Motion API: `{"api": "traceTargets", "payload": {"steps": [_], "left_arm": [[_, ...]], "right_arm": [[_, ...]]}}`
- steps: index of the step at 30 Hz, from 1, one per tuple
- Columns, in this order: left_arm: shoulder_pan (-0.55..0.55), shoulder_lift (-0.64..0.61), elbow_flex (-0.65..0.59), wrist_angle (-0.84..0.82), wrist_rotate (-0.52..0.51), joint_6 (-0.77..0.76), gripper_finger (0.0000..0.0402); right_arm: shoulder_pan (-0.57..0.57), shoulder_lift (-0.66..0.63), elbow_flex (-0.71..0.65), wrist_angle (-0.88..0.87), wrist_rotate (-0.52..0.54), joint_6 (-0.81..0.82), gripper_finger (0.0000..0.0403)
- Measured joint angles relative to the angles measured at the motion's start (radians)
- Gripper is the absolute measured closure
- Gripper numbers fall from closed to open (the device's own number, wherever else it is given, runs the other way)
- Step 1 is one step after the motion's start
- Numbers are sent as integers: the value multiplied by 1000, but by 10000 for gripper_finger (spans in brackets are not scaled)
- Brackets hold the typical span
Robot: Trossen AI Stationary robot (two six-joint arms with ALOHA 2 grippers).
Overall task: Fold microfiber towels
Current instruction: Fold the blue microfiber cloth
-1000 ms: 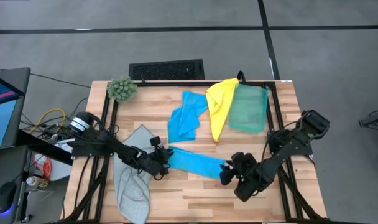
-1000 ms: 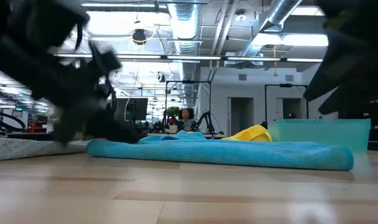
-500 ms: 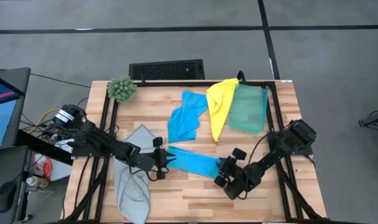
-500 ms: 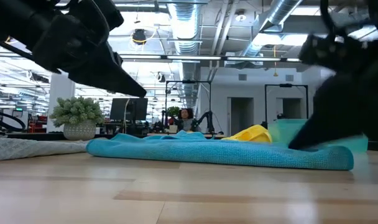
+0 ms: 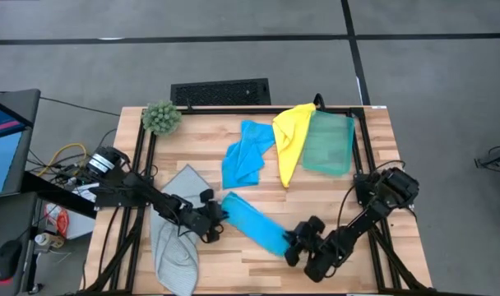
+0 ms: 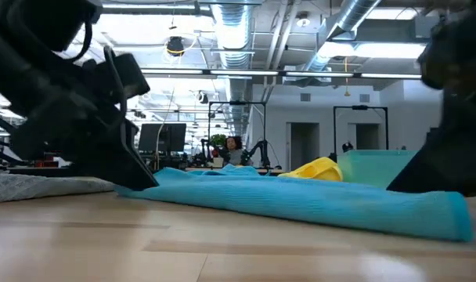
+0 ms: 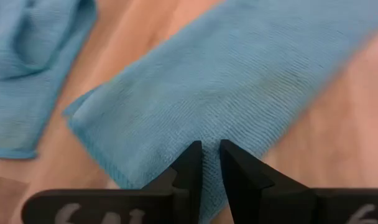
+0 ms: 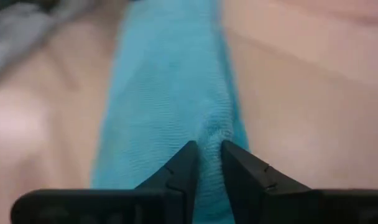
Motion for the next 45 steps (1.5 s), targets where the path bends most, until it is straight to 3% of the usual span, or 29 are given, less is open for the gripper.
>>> {"api": "traceTargets", "payload": {"steps": [5,11,15,18,27,33,37,45], "left_arm": [[34,24,3,3,-46,75,349],[84,22,2,32,5,328,350],[111,22,1,70,72,502,350],[125,22,1,80,83,611,350],[138,25,28,68,68,685,350],[124,25,95,38,46,769,350],[103,25,143,-52,6,772,350],[51,25,183,-254,-93,594,350]], "right_arm": [[15,-3,25,167,54,-161,305],[13,-49,75,162,211,-503,305],[-72,-57,77,160,235,-714,305],[-175,-50,77,172,196,-837,305],[-428,-45,77,331,-79,-1187,305],[-522,31,79,465,-211,-1299,305],[-555,83,76,474,-232,-1301,305],[-565,145,82,412,-211,-1156,305]]}}
